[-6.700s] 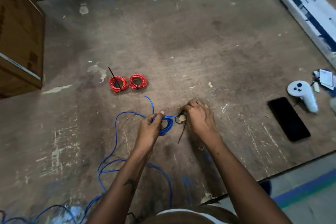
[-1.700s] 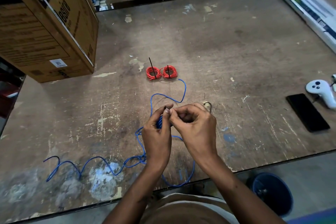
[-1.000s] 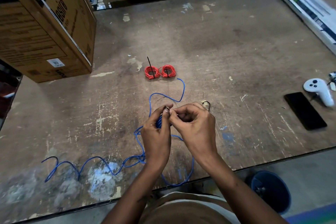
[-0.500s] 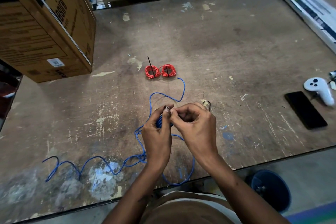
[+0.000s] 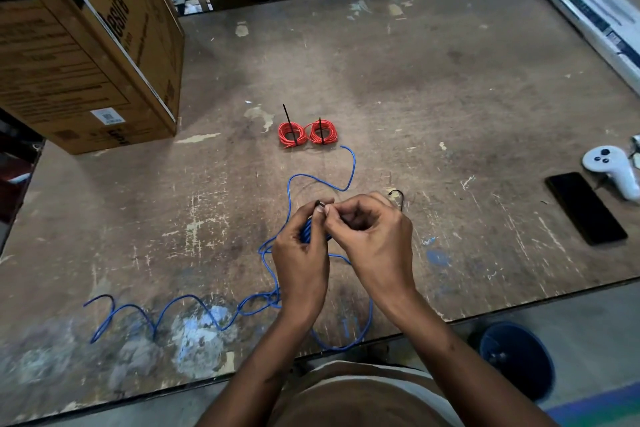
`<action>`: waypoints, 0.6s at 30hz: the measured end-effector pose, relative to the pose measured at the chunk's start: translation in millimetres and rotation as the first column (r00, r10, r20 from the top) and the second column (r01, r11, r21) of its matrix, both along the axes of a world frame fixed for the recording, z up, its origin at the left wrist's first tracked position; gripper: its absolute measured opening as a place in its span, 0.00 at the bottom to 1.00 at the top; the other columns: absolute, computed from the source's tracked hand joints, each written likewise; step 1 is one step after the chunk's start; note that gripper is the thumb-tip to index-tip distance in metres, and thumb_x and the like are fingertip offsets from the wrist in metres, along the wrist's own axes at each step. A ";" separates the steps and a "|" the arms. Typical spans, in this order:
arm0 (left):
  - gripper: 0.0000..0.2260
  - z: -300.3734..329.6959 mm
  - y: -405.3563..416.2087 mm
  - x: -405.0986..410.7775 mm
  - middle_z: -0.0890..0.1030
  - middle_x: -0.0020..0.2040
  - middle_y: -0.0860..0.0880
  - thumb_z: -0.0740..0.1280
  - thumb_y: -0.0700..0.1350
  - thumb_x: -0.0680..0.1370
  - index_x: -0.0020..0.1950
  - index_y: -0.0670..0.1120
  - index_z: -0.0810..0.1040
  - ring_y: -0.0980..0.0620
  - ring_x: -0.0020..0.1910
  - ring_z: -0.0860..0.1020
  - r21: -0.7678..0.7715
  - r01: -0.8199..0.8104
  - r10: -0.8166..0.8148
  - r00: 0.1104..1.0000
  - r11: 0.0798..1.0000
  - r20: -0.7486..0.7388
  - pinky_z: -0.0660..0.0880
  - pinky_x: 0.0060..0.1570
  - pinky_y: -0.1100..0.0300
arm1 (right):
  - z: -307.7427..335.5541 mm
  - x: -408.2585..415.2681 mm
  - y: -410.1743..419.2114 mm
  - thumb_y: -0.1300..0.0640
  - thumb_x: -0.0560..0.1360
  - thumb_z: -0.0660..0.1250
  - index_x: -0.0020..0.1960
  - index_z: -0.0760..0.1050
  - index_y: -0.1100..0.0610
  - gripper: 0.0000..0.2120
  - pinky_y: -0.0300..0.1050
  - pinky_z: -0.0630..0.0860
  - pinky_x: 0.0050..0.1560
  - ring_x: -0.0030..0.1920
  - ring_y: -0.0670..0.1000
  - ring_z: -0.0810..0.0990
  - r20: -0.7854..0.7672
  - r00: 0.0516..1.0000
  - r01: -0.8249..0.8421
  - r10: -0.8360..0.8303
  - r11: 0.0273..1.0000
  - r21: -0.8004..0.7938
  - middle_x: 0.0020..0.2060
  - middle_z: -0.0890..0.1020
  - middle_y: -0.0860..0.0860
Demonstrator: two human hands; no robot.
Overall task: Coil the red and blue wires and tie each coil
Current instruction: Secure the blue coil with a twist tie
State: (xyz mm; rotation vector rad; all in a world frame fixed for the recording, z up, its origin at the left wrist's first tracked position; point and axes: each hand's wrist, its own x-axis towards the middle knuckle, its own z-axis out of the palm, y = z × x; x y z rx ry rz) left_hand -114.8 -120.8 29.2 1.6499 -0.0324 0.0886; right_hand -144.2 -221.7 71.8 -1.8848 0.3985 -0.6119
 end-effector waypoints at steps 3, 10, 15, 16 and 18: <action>0.08 0.5 0.3 -0.3 0.88 0.52 0.52 0.67 0.41 0.86 0.58 0.48 0.86 0.49 0.52 0.86 0.016 0.019 -0.020 1.000 1.000 0.018 0.82 0.55 0.41 | 1.5 0.0 0.0 0.58 0.73 0.81 0.42 0.87 0.53 0.04 0.36 0.78 0.40 0.38 0.44 0.84 0.003 1.000 -0.003 0.003 1.000 0.007 0.37 0.81 0.40; 0.12 6.5 -0.9 -1.3 0.87 0.47 0.60 0.68 0.42 0.85 0.54 0.60 0.84 0.59 0.46 0.84 0.081 -0.003 -0.001 0.998 0.997 0.057 0.81 0.49 0.54 | 1.6 1.5 -1.8 0.55 0.76 0.79 0.47 0.89 0.51 0.01 0.49 0.83 0.44 0.40 0.45 0.86 -0.010 0.999 -0.034 0.034 0.999 0.007 0.40 0.84 0.45; 0.10 5.3 -1.2 -1.0 0.87 0.47 0.63 0.68 0.43 0.84 0.55 0.59 0.85 0.62 0.46 0.84 0.114 -0.008 0.000 0.998 0.994 0.067 0.80 0.48 0.58 | 1.4 4.0 -7.2 0.54 0.76 0.78 0.48 0.89 0.51 0.02 0.50 0.84 0.47 0.42 0.43 0.86 -0.054 0.996 -0.075 0.072 0.996 -0.048 0.42 0.85 0.44; 0.09 4.0 -0.5 -0.5 0.87 0.48 0.62 0.67 0.45 0.83 0.56 0.56 0.85 0.60 0.47 0.84 0.114 -0.008 0.000 0.998 0.993 0.065 0.81 0.48 0.57 | 1.4 4.9 -8.4 0.53 0.76 0.78 0.48 0.89 0.51 0.02 0.51 0.84 0.46 0.41 0.43 0.86 -0.069 0.994 -0.084 0.079 0.995 -0.063 0.42 0.85 0.43; 0.09 3.5 0.3 -0.8 0.87 0.47 0.63 0.67 0.46 0.83 0.56 0.55 0.86 0.60 0.46 0.84 0.136 -0.003 -0.008 0.997 0.991 0.078 0.80 0.47 0.58 | 0.7 7.1 -10.1 0.52 0.76 0.78 0.48 0.89 0.50 0.03 0.52 0.85 0.46 0.41 0.43 0.86 -0.079 0.993 -0.091 0.084 0.992 -0.083 0.42 0.84 0.43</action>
